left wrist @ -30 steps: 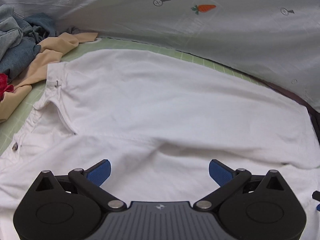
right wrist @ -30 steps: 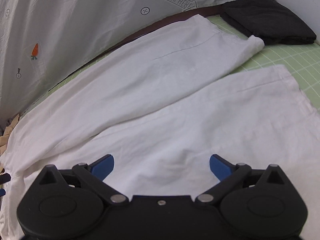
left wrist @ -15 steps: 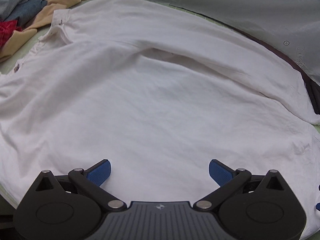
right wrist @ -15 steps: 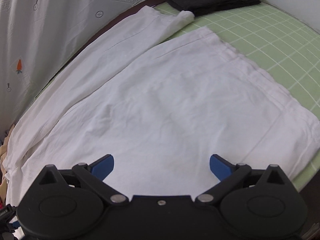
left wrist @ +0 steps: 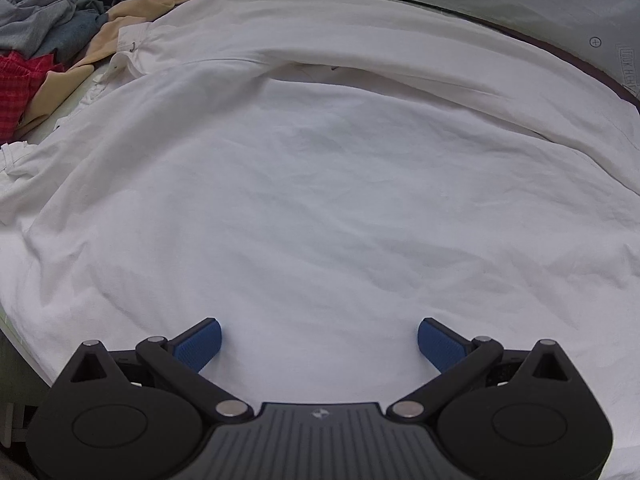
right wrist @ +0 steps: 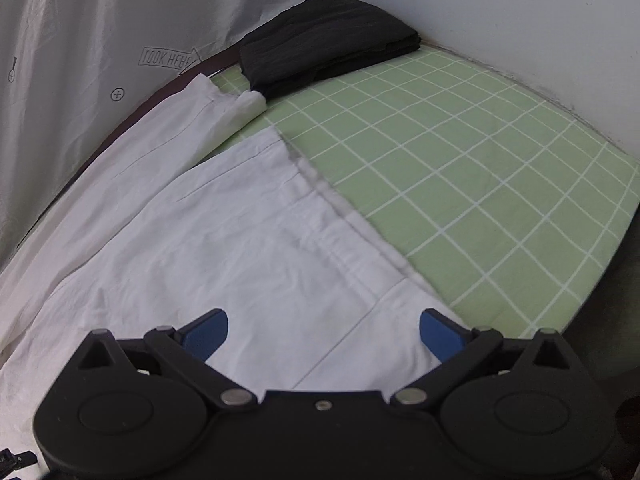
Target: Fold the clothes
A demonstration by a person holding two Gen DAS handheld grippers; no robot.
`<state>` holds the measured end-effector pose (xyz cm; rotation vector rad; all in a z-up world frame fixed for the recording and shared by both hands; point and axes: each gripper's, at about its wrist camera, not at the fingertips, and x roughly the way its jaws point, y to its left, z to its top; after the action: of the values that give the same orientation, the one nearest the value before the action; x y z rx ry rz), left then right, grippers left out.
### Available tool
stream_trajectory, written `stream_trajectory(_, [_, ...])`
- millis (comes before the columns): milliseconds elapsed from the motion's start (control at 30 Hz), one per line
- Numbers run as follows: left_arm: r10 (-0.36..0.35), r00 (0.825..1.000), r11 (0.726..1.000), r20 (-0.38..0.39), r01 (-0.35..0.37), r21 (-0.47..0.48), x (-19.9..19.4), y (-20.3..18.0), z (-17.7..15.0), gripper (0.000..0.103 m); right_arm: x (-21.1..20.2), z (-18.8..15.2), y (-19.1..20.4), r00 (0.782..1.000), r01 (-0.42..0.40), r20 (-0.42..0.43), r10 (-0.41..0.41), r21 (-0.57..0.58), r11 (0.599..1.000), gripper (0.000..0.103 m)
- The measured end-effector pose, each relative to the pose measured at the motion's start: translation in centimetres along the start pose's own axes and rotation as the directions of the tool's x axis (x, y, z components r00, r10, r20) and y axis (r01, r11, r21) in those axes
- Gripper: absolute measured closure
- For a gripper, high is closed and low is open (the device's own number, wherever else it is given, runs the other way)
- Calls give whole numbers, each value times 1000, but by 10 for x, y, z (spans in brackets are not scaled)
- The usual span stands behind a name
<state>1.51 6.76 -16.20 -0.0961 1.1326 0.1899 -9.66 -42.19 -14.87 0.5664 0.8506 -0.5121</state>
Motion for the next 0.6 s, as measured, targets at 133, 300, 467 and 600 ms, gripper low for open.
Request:
stream_trajectory(133, [8, 1000, 1000, -2, -8, -16, -1, -1, -1, 0, 4, 2, -15, 999, 36, -9, -36, 17, 999, 0])
stream_trajectory(300, [13, 1000, 1000, 4, -13, -23, -1, -2, -3, 0, 12, 2, -36, 995, 92, -41, -89, 86, 992, 0])
stream_trajectory(467, [11, 1000, 1000, 5, -11, -21, 0, -1, -3, 0, 11, -2, -35, 996, 77, -42, -73, 120, 990, 0])
stream_trajectory(600, [4, 1000, 1000, 0, -4, -6, 1, 1, -1, 0, 8, -6, -30, 997, 71, -51, -65, 131, 989, 0])
